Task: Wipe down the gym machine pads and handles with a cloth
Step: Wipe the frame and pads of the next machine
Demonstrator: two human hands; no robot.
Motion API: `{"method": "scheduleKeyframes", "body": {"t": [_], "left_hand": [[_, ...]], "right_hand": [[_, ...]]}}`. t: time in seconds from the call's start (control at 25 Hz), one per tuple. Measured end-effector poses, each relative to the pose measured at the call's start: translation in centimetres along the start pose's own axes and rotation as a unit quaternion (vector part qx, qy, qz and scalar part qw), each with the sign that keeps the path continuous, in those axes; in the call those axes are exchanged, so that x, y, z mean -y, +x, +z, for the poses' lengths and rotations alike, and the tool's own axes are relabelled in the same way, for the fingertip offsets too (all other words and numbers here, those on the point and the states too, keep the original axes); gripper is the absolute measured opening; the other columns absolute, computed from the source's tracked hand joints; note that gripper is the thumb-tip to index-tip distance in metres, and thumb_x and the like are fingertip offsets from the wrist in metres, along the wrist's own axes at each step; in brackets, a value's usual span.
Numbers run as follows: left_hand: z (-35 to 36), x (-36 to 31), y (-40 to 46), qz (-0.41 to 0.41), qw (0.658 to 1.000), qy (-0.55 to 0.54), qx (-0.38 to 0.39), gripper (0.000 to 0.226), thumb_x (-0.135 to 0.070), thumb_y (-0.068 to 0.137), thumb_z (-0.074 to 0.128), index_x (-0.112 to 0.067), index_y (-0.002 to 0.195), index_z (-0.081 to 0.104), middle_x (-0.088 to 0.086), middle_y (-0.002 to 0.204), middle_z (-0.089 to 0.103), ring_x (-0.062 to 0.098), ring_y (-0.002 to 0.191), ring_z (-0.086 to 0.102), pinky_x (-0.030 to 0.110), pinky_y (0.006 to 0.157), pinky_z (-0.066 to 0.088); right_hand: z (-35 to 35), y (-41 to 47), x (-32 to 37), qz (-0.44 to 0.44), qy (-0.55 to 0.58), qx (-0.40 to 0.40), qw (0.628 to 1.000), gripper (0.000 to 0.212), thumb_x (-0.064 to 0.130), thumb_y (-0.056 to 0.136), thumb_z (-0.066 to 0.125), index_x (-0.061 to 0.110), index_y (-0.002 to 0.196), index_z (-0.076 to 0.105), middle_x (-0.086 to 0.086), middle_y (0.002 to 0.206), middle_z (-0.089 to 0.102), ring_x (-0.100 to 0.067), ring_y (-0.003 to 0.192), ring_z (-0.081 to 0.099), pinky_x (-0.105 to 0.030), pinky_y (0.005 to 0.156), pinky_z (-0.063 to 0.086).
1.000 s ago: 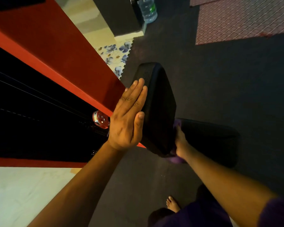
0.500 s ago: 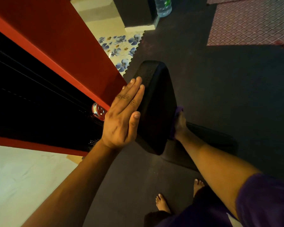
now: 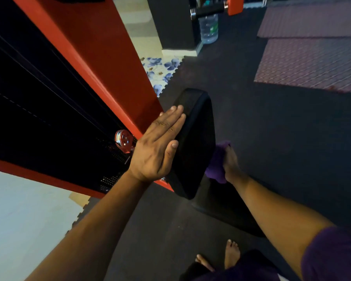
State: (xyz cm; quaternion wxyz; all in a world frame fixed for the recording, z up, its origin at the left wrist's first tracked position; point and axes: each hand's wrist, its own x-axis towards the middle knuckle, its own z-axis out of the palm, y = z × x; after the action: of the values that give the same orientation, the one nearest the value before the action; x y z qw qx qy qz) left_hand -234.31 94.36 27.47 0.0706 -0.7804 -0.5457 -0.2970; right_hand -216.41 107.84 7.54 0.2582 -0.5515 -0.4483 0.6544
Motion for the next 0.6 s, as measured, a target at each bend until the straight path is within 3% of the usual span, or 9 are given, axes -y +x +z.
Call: {"method": "scheduleKeyframes", "body": {"t": [0.08,0.16,0.28,0.4,0.48,0.56,0.6], "left_hand": [[0.0,-0.1,0.0,-0.005,1.000,0.011,-0.009,0.052,-0.018,0.103,0.036,0.010,0.146,0.046,0.025,0.157,0.041,0.035,0.151,0.036,0.054,0.122,0.032],[0.0,-0.2,-0.1,-0.008,1.000,0.013,-0.003,0.051,-0.019,0.105,0.036,0.008,0.147,0.046,0.023,0.158,0.041,0.034,0.151,0.035,0.056,0.121,0.033],[-0.6,-1.0,0.3,-0.025,0.999,0.033,0.020,0.052,-0.019,0.105,0.037,0.006,0.149,0.044,0.020,0.160,0.040,0.031,0.152,0.034,0.055,0.121,0.032],[-0.9,-2.5,0.8,-0.082,0.995,0.047,0.029,0.051,-0.023,0.107,0.037,0.000,0.152,0.043,0.013,0.162,0.039,0.023,0.154,0.033,0.049,0.123,0.031],[-0.3,-4.0,1.5,-0.146,0.988,0.058,0.011,0.051,-0.027,0.109,0.034,-0.005,0.154,0.044,0.007,0.162,0.040,0.018,0.153,0.032,0.046,0.124,0.031],[0.6,-4.9,1.8,-0.194,0.977,0.091,-0.018,0.051,-0.030,0.110,0.031,-0.009,0.154,0.045,0.005,0.161,0.042,0.017,0.153,0.033,0.046,0.123,0.033],[0.9,-5.1,1.9,-0.207,0.971,0.115,-0.026,0.051,-0.032,0.111,0.029,-0.009,0.154,0.045,0.004,0.161,0.043,0.017,0.152,0.034,0.047,0.122,0.034]], "right_hand": [[-1.6,-1.4,1.9,-0.013,-0.005,0.006,1.000,0.045,0.033,0.111,0.027,0.006,0.137,0.052,-0.005,0.125,0.056,-0.019,0.114,0.052,-0.036,0.100,0.039],[-3.6,-1.8,4.4,-0.024,-0.003,-0.008,1.000,0.045,0.036,0.110,0.031,0.009,0.139,0.053,-0.007,0.130,0.059,-0.023,0.113,0.056,-0.037,0.098,0.042],[-4.8,-1.2,10.5,-0.076,0.018,-0.004,0.997,0.038,0.037,0.109,0.035,0.019,0.135,0.056,-0.003,0.137,0.057,-0.011,0.105,0.057,-0.032,0.099,0.042],[-4.5,-2.5,17.4,-0.192,-0.049,0.093,0.976,0.032,0.023,0.111,0.033,0.021,0.133,0.055,0.005,0.127,0.055,-0.004,0.110,0.054,-0.026,0.101,0.040],[-3.4,-4.2,20.6,-0.277,-0.059,0.217,0.934,0.033,0.009,0.108,0.033,0.025,0.120,0.059,0.013,0.121,0.060,0.007,0.108,0.057,-0.015,0.100,0.041],[-2.4,-3.7,20.5,-0.318,-0.068,0.290,0.900,0.041,0.001,0.106,0.032,0.029,0.124,0.056,0.019,0.124,0.057,0.014,0.116,0.053,-0.007,0.099,0.037],[-2.0,-1.9,18.5,-0.302,-0.071,0.279,0.909,0.037,0.005,0.108,0.032,0.032,0.123,0.053,0.021,0.121,0.055,0.017,0.113,0.052,-0.005,0.096,0.037]]}}
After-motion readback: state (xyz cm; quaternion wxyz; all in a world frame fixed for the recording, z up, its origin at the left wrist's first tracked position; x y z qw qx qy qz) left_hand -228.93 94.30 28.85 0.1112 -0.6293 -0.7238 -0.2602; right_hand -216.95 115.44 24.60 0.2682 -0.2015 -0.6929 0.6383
